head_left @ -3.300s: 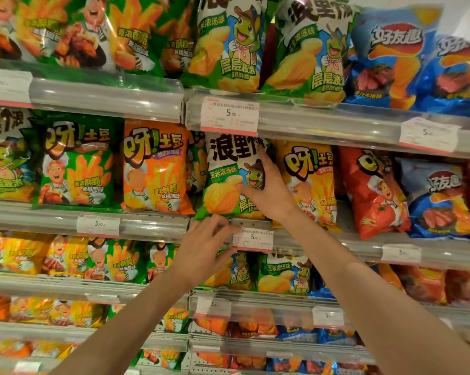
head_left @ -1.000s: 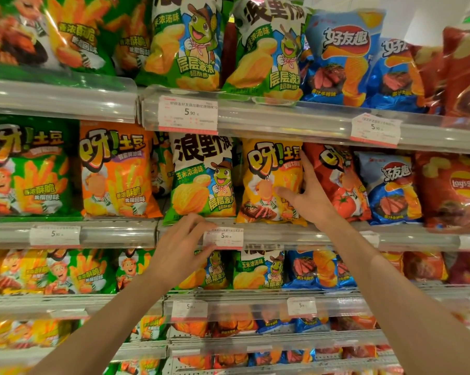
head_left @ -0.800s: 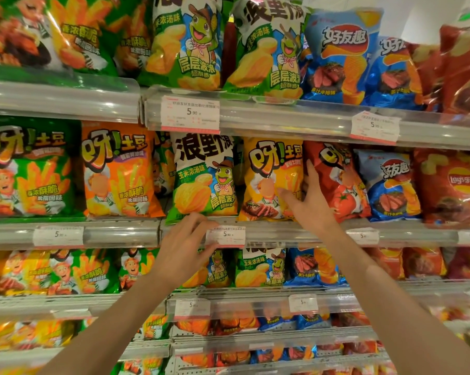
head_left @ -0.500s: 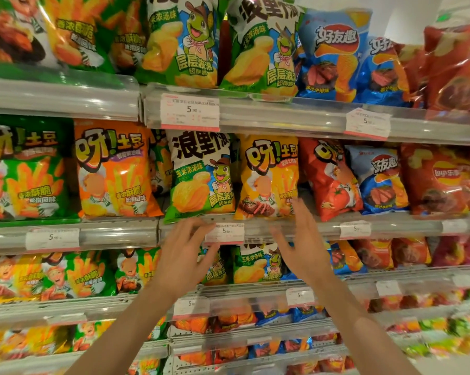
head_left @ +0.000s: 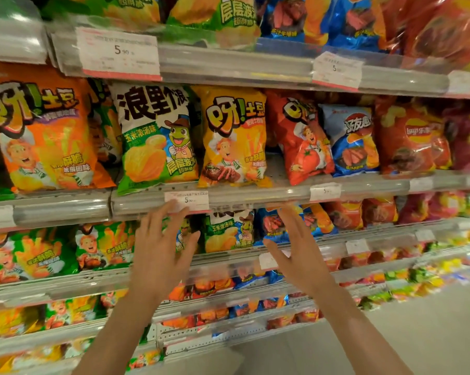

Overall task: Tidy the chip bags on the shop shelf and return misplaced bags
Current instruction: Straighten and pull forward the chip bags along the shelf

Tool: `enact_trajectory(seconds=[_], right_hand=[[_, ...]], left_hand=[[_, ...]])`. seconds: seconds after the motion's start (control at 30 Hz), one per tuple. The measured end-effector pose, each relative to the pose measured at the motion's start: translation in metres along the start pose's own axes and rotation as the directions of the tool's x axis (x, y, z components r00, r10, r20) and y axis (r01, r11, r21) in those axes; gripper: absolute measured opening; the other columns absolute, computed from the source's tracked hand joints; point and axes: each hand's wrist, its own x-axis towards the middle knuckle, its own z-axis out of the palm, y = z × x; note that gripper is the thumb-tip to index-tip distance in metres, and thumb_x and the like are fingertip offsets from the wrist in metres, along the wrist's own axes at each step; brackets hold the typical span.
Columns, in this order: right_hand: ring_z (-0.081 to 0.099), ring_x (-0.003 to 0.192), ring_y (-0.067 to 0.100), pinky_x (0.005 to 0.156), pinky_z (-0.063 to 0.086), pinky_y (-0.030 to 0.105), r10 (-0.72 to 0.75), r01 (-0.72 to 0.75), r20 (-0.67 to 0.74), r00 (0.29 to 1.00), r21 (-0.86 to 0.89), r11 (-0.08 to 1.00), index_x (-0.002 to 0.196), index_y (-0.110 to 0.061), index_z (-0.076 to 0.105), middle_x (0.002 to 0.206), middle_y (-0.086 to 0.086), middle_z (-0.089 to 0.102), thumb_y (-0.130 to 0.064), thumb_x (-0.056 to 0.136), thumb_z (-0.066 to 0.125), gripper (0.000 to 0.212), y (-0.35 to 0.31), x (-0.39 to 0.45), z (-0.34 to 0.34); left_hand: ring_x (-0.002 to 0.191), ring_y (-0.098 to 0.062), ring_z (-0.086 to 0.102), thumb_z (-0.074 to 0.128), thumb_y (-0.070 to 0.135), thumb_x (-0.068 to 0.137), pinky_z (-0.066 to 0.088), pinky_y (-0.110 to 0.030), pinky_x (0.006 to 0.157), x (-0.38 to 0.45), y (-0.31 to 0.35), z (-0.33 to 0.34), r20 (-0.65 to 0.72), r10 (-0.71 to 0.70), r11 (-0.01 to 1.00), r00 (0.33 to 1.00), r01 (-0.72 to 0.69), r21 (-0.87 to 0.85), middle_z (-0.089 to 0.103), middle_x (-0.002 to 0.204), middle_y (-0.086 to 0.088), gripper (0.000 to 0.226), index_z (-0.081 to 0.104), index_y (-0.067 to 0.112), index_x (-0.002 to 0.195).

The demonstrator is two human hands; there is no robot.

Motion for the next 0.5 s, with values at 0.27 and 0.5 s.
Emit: enact_trajectory(seconds=[0.27, 0.5], right_hand=[[0.060, 0.115, 0.018, 0.091, 0.047, 0.029, 0.069, -0.072, 0.091, 0.993, 0.027, 0.997, 0.154, -0.043, 0.013, 0.160, -0.006, 0.030, -0.062, 0.094, 0.044, 0.070, 0.089, -0.006, -0.051], [0.062, 0.086, -0.002, 0.066, 0.051, 0.025, 0.054, -0.052, 0.107, 0.993, -0.022, 0.998, 0.155, -0.034, 0.024, 0.139, -0.013, 0.046, -0.064, 0.091, 0.042, 0.073, 0.193, 0.011, -0.126]], left_hand=[[0.127, -0.024, 0.048, 0.051, 0.045, 0.095, 0.046, -0.044, 0.101, 0.008, 0.090, 0.057, 0.066, -0.034, 0.997, 0.997, 0.039, -0.065, 0.050, 0.139, -0.006, 0.052, 0.054, 0.017, 0.139], [0.117, -0.020, 0.053, 0.049, 0.044, 0.096, 0.051, -0.037, 0.093, 0.047, 0.184, 0.117, 0.074, 0.045, 0.999, 0.996, -0.045, -0.005, 0.057, 0.128, -0.004, 0.047, 0.053, 0.022, 0.137]])
